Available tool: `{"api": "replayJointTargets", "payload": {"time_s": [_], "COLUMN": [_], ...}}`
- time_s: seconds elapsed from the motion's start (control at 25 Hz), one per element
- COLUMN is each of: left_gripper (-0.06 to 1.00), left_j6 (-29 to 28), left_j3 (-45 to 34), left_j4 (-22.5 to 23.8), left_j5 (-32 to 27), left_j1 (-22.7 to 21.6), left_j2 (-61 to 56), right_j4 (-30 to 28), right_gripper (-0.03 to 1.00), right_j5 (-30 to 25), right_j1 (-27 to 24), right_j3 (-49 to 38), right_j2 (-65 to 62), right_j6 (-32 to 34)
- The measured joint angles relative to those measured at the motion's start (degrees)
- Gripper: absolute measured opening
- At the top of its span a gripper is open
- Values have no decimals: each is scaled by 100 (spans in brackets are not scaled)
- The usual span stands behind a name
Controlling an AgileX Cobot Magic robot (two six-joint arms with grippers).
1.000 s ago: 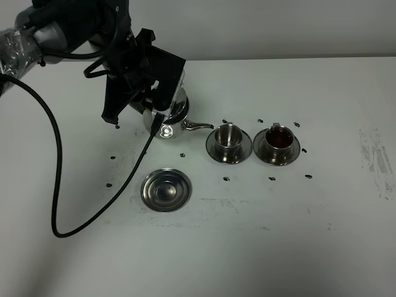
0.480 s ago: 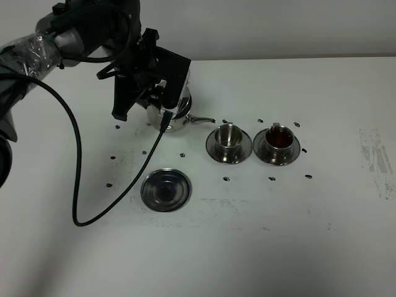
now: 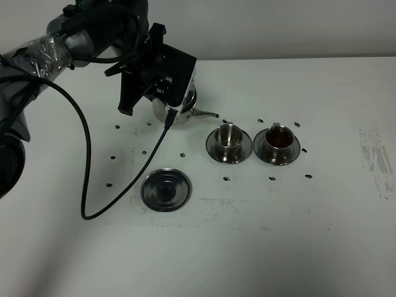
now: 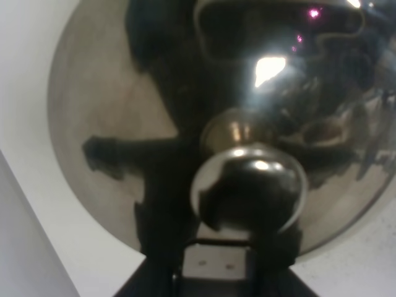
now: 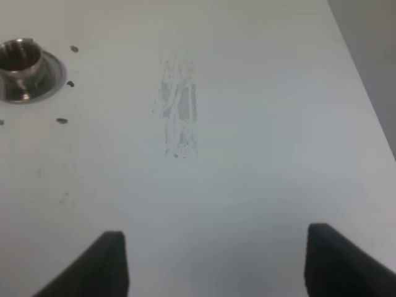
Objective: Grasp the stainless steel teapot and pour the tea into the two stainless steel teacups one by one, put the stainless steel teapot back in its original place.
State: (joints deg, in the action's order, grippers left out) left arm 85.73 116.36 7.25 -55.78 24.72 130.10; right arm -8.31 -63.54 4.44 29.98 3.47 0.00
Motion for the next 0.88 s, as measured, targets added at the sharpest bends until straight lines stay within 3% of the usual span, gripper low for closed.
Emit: {"api": "replayJointTargets", "payload": {"time_s": [0.88], "left_gripper": [18], "left_j6": [398], "left_j3": [4], "left_j4": [453], "left_j5": [166], "left_j1": [222], "left_j2": [52], "right_j4": [0], "right_gripper": [58], "right_j5": [0], "right_j1": [0], "right_j3": [0], "right_j2": [0], "right_j6": [0]}}
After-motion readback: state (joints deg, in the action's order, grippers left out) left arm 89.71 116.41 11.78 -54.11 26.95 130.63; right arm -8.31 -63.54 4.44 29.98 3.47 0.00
